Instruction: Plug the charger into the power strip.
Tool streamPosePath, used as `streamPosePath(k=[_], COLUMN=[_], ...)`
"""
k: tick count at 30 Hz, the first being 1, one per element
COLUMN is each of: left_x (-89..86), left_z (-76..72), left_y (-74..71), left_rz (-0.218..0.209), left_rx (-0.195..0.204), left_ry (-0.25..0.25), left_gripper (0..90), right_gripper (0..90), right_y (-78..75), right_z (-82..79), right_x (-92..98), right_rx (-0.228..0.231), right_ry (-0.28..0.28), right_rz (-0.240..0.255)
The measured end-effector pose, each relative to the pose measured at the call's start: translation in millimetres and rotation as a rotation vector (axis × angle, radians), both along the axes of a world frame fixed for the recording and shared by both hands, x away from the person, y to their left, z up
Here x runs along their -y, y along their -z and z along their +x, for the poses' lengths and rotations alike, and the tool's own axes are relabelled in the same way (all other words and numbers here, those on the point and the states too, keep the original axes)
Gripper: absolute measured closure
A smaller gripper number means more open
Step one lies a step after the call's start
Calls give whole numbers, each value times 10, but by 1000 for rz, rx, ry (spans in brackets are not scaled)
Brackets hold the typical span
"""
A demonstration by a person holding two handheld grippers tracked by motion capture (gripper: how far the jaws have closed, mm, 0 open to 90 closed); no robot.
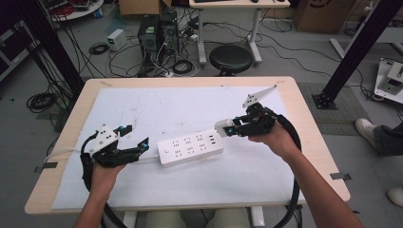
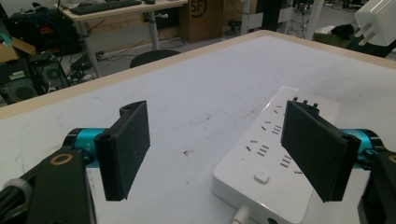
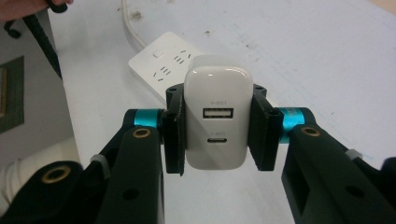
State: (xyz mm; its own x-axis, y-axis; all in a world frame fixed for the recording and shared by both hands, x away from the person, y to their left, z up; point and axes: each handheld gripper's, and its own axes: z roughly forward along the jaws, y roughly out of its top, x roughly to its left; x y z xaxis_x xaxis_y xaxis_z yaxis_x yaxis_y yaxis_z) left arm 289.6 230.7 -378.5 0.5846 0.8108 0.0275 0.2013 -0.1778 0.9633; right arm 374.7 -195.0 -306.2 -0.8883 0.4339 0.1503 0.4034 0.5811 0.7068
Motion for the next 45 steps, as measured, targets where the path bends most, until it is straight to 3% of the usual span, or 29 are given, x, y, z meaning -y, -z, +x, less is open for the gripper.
streamPosePath(k=[3, 15, 20, 25, 26, 30, 45], left_x=[-20, -72, -76, -94, -95, -79, -86], left_z=[6, 34, 16, 19, 24, 38, 35], left_y=[8, 58, 66, 78, 82, 95, 129], left_rz=[1, -5, -4, -10, -5, -1, -3], left_rx=[1, 0, 10, 7, 8, 6, 2], left_ry=[-11, -35, -42, -45, -42, -37, -41], left_gripper=[239, 239, 239, 239, 239, 239, 239], right_gripper=[639, 640, 639, 640, 639, 640, 640], right_y=[-27, -37, -42, -11, 54, 115, 287], right_z=[29, 215, 296, 316, 332, 359, 484], right_x=[-71, -406, -598, -684, -733, -791, -1012], right_rx=[7, 48, 98, 135, 148, 160, 180], right_ry=[-22, -114, -185, -249, -288, -315, -403], right_rz=[-13, -160, -276, -312, -361, -413, -531])
